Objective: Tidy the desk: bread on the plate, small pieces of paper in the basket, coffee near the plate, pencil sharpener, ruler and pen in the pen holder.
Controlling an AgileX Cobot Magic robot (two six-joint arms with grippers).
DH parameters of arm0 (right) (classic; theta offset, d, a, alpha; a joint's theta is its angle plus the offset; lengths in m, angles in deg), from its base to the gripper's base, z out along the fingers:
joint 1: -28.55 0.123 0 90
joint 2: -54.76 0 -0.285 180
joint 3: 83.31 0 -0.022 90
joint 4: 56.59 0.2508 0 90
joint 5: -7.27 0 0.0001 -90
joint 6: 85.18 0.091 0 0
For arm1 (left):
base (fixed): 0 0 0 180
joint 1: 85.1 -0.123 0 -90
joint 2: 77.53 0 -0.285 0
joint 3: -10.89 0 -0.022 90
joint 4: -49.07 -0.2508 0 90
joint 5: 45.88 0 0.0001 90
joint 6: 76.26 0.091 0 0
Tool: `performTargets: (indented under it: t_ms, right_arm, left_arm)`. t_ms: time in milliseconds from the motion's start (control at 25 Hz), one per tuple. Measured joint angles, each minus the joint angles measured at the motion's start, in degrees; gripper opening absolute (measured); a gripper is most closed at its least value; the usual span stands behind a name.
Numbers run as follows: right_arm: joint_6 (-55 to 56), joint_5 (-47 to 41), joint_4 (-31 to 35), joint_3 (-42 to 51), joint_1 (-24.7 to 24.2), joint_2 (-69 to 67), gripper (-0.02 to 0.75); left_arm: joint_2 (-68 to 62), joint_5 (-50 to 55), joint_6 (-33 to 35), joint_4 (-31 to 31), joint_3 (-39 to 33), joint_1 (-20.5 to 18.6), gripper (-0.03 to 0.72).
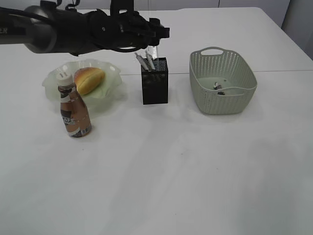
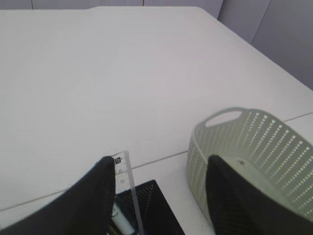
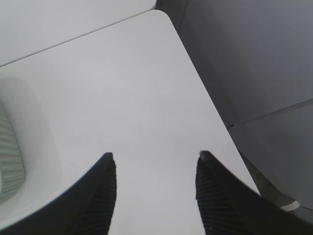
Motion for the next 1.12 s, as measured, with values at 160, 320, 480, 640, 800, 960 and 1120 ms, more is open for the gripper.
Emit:
performTargets:
  t_ms: [160, 320, 480, 640, 800, 960, 1120]
  right_arm:
    - [0.0, 0.0, 0.0, 0.0, 0.0, 0.0, 0.414]
    - [0.0, 0.0, 0.0, 0.0, 0.0, 0.0, 0.414]
    - [0.0, 0.0, 0.0, 0.0, 0.0, 0.0, 0.414]
    - [0.0, 0.0, 0.0, 0.0, 0.0, 0.0, 0.414]
    - [-0.1, 0.0, 0.0, 0.0, 0.0, 0.0, 0.414]
    - [-0.1, -0.03, 0.1, 0.0, 0.0, 0.0, 0.414]
    - [-0.1, -0.03, 0.74, 0.0, 0.0, 0.0, 0.414]
  left_arm:
    - [0.76, 0.0, 0.0, -1.63, 0.0, 0.0, 0.431]
    - [2.01, 1.61, 0.24, -1.97, 0.0, 0.0, 0.431]
    - [5.76, 4.11, 0.75, -5.08, 0.0, 0.0, 0.431]
    - [9.35, 10.06, 0.89, -6.3, 0.0, -0.67, 0.431]
    - [11.31, 19.21, 0.89, -6.3, 0.0, -2.66, 0.43]
    - [13.67, 28.44, 0.89, -6.88, 0.0, -5.37, 0.416]
    - [15.72, 40.97, 0.89, -8.52, 2.45, -7.33, 0.4]
